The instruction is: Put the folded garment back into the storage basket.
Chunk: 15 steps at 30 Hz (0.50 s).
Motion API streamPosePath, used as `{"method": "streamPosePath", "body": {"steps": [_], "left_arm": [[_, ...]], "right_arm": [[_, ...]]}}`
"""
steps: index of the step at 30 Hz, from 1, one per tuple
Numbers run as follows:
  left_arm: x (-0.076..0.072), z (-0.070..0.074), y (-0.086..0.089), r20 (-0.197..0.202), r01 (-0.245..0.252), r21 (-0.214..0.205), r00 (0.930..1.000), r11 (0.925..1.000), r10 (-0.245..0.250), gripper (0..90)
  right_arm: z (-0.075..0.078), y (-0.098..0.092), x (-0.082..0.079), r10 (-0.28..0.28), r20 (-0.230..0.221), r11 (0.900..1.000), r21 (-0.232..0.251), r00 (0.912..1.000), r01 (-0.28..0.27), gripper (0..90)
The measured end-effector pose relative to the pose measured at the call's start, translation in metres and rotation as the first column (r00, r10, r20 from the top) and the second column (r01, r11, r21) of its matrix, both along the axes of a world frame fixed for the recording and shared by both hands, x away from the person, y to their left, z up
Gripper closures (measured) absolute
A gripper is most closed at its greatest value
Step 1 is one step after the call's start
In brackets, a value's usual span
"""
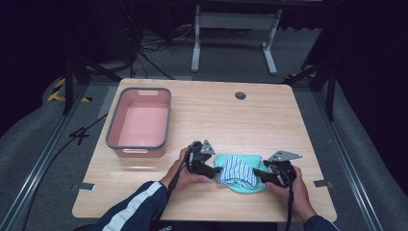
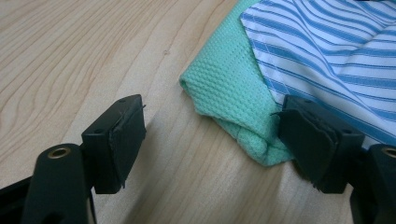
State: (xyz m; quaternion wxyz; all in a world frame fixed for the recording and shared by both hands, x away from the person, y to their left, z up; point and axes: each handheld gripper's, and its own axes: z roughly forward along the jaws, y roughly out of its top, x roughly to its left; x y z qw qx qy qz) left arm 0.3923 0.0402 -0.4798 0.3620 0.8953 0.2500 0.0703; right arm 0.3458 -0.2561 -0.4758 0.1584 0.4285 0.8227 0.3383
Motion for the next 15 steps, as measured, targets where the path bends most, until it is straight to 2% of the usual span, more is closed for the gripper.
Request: {"method": "streamPosePath", "body": {"steps": [1, 3, 6, 7, 8, 9, 10, 13, 15], "left_arm": [[-0.001, 0.002, 0.000, -0.006, 0.010, 0.002, 0.9999, 0.9999, -0.010, 25.8], [-0.002, 0.003, 0.001, -0.009, 0.018, -0.003, 0.9998, 0.9998, -0.018, 37.3], [-0.003, 0.003, 0.000, -0.028, 0.049, -0.027, 0.9984, 0.9984, -0.050, 54.1], [-0.003, 0.003, 0.000, -0.028, 0.049, -0.027, 0.9984, 0.9984, -0.050, 61.2], [-0.003, 0.003, 0.000, -0.052, 0.068, -0.052, 0.9962, 0.9963, -0.070, 61.2], [-0.003, 0.003, -0.001, -0.059, 0.073, -0.057, 0.9953, 0.9957, -0.076, 68.7], [-0.002, 0.002, 0.000, -0.086, 0.076, -0.074, 0.9929, 0.9943, -0.082, 74.6], [-0.001, 0.002, 0.000, -0.096, 0.076, -0.084, 0.9918, 0.9936, -0.084, 76.9], [-0.002, 0.004, -0.002, -0.098, 0.081, -0.070, 0.9913, 0.9943, -0.087, 79.5]], "right_arm": [[0.001, 0.001, 0.000, -0.005, -0.005, 1.0000, -0.002, 1.0000, 0.005, 48.7], [0.003, 0.006, -0.002, 0.003, -0.020, 0.9999, -0.013, 0.9998, -0.004, 60.2], [0.005, 0.009, -0.003, 0.008, -0.033, 0.9999, -0.015, 0.9994, -0.008, 68.4], [0.005, 0.009, -0.003, 0.008, -0.033, 0.9999, -0.015, 0.9994, -0.008, 68.4], [0.005, 0.009, -0.003, 0.008, -0.038, 0.9999, -0.012, 0.9993, -0.009, 70.4], [0.005, 0.009, -0.003, 0.005, -0.040, 1.0000, -0.007, 0.9992, -0.005, 73.7], [0.005, 0.011, -0.004, 0.006, -0.042, 1.0000, -0.001, 0.9991, -0.006, 78.3], [0.005, 0.012, -0.005, 0.008, -0.040, 1.0000, 0.004, 0.9992, -0.008, 81.0], [0.005, 0.011, -0.004, 0.010, -0.044, 0.9999, 0.010, 0.9990, -0.010, 82.2]]}}
